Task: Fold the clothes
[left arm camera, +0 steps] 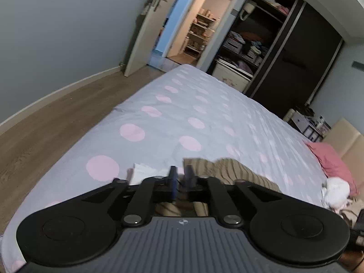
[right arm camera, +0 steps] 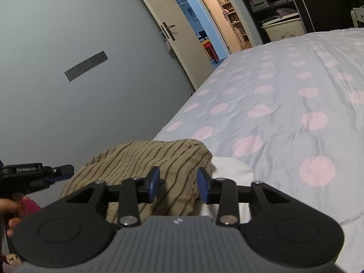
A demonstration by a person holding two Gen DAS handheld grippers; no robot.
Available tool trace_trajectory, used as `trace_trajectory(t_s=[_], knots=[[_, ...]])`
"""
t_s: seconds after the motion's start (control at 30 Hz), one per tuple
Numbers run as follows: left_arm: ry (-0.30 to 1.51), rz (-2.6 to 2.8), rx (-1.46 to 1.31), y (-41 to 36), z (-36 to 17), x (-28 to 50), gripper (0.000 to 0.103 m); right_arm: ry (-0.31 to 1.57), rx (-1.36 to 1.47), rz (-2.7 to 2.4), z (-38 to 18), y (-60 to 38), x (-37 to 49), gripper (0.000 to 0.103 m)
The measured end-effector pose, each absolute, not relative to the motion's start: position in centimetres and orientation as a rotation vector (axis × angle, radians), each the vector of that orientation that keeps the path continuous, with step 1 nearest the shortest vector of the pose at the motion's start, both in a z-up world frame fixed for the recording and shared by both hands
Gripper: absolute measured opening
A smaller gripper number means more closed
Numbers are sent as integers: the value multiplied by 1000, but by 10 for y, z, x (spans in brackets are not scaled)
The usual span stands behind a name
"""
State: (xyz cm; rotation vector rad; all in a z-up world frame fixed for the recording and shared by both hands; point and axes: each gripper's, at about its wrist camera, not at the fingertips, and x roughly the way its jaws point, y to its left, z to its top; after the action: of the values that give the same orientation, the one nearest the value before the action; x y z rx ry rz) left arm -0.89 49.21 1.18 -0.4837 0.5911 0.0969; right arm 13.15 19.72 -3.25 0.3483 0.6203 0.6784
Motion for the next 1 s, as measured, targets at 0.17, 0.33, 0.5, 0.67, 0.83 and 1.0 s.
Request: trace_trajectory(t_s=[0.17,0.33,0.5,0.67,0.83,1.0], knots=[[634,27,-484,483,7,-13,28,659,335,722,-36,200,118,46],[625,75,-456,480,8,-19,0,658,300,686,-37,194,114,16],[682,321,-307,490,1,-27,2,657,265,649,-38,189,111,26],[558,212,-349,465,15,-68,3,528,167,733,-25,195,76,45],[534,166,-301,431,15,-89,35,439,38,732,-17,208,42,53],[524,174,-313,432,9,-95,40,497,31,665,-29,204,29,55]])
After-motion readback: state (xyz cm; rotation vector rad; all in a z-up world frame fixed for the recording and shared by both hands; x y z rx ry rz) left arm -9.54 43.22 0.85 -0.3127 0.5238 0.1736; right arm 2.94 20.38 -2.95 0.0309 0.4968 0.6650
